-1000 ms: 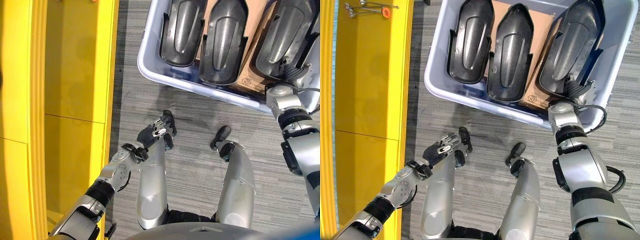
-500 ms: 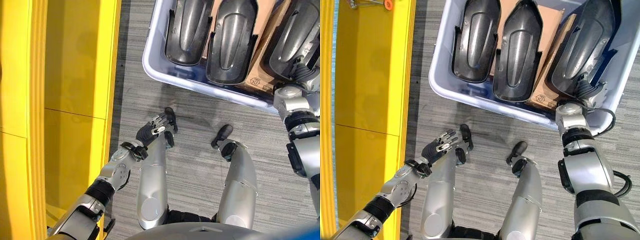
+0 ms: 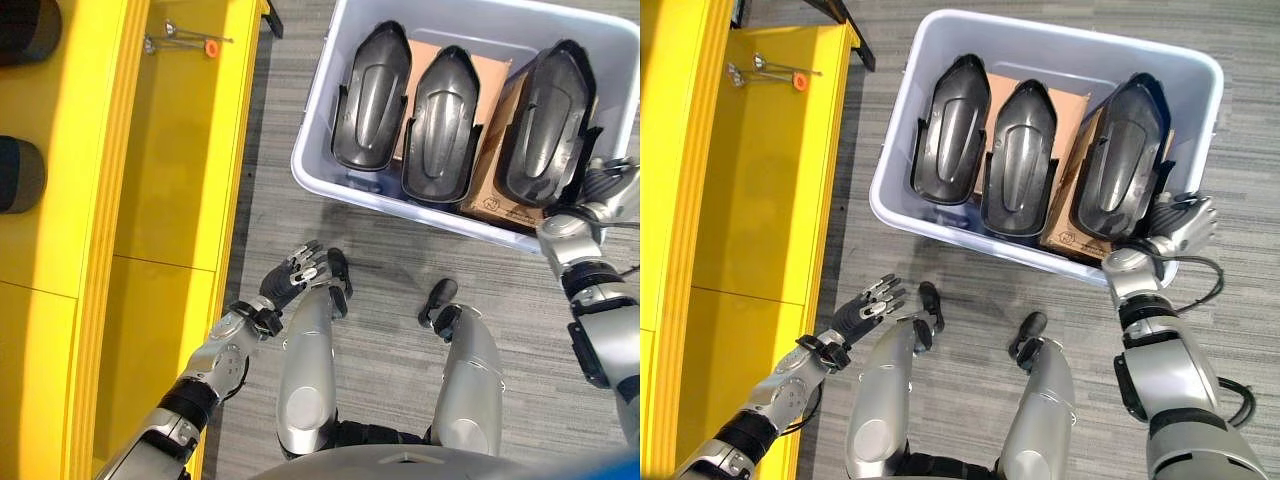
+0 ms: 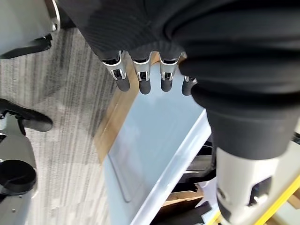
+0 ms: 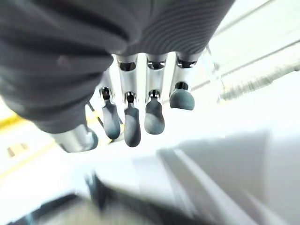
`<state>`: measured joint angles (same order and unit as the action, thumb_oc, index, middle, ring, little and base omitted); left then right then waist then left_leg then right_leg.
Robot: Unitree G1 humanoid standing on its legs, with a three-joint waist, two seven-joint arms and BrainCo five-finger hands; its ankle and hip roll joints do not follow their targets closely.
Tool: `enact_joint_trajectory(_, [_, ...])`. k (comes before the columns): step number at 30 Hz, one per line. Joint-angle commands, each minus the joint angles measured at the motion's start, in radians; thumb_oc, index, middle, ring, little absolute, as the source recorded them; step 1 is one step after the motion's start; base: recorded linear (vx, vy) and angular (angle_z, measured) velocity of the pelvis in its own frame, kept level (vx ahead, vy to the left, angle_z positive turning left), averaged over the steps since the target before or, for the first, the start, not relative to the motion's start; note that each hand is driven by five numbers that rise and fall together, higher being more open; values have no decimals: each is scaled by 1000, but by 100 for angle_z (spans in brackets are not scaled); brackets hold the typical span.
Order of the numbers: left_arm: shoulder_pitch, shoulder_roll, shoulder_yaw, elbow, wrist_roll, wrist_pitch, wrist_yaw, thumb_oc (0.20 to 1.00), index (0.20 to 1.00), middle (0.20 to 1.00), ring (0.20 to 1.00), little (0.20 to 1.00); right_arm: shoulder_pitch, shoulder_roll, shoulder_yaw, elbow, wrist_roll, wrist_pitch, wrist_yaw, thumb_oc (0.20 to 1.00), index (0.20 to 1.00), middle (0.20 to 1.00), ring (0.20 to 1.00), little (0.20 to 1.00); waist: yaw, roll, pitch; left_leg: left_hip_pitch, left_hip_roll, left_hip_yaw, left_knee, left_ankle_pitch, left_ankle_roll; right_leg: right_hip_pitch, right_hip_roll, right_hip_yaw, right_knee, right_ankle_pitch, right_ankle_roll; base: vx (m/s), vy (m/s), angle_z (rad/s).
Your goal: Move parts from the plastic box to the shelf.
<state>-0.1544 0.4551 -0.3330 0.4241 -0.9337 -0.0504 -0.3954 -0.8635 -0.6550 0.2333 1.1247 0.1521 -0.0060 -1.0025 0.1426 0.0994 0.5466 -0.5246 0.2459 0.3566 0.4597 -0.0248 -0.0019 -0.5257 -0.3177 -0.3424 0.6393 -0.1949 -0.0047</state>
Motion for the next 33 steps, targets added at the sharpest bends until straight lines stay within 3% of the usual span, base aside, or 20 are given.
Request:
enact_joint_trajectory(1, [47, -3, -30, -7, -11, 0, -47, 1000, 1000, 1000, 1000, 1000, 7, -55, -31, 14, -36, -2, -25, 200, 200, 200, 200, 200, 7, 14, -27, 76, 108, -43, -71, 5, -109, -17, -77, -4, 10, 43, 116, 64, 12, -2])
enact_joint_trajectory(7, [65, 9, -35, 2, 7, -1, -67, 1000, 1000, 1000, 1000, 1000, -13, -85, -39, 17, -33, 33, -12, 200, 200, 200, 200, 200, 15, 4, -31, 171, 103, -34, -126, 30, -110, 78, -75, -22, -14, 38, 117, 79, 29, -1])
enact_joint_trajectory(8, [67, 9, -37, 5, 7, -2, -68, 1000, 1000, 1000, 1000, 1000, -11, -85, -39, 18, -33, 35, -8, 200, 200, 200, 200, 200, 14, 1, -33, 183, 99, -42, -118, 8, -122, 91, -80, -15, -4, 18, 132, 154, 40, 1])
enact_joint_trajectory(10, [71, 14, -37, 12, -3, -1, -70, 1000, 1000, 1000, 1000, 1000, -9, -87, -39, 19, -44, 44, 18, 200, 200, 200, 200, 200, 18, 0, -43, 192, 100, -34, -133, 33, -110, 105, -75, -29, -19, 36, 117, 61, 31, 1])
enact_joint_trajectory(15, [76, 14, -39, 25, 16, 8, -83, 1000, 1000, 1000, 1000, 1000, -8, -72, -20, 25, -44, -1, 90, 200, 200, 200, 200, 200, 26, -3, -61, 216, 95, -39, -142, 37, -108, 138, -70, -35, -34, 39, 115, 55, 30, 2])
enact_joint_trajectory(16, [74, 12, -46, 30, 14, 9, -86, 1000, 1000, 1000, 1000, 1000, -5, -65, -14, 16, -58, -32, 88, 511, 511, 511, 511, 511, 26, -4, -63, 221, 93, -40, -144, 38, -108, 144, -68, -34, -39, 41, 115, 26, 18, 7])
enact_joint_trajectory(17, [73, 12, -47, 31, 13, 9, -86, 1000, 1000, 1000, 1000, 1000, -5, -63, -13, 14, -60, -37, 88, 580, 580, 580, 580, 580, 25, -5, -63, 222, 93, -40, -144, 37, -108, 145, -68, -35, -40, 42, 116, 30, 25, 5])
enact_joint_trajectory(18, [71, 12, -51, 38, 8, 8, -84, 1000, 1000, 1000, 1000, 1000, -5, -57, -7, 0, -82, -71, 93, 1000, 1000, 1000, 1000, 1000, 24, -5, -64, 226, 91, -40, -145, 37, -107, 150, -68, -35, -43, 43, 117, 0, 0, 0])
enact_joint_trajectory(24, [66, 1, -48, 50, 0, 16, -73, 1000, 1000, 1000, 1000, 1000, -4, -42, 47, -114, -155, -114, 159, 1000, 1000, 1000, 1000, 1000, 17, -12, -62, 228, 91, -40, -141, 36, -108, 153, -69, -32, -52, 49, 120, 0, 0, 0])
enact_joint_trajectory(33, [41, -15, -40, 71, 24, 15, -71, 1000, 1000, 1000, 1000, 1000, -15, 3, 133, -138, -159, -71, 293, 1000, 1000, 1000, 1000, 1000, 18, -11, -32, 179, 93, -45, -87, 12, -100, 101, -84, -23, -10, 39, 116, 0, 0, 0])
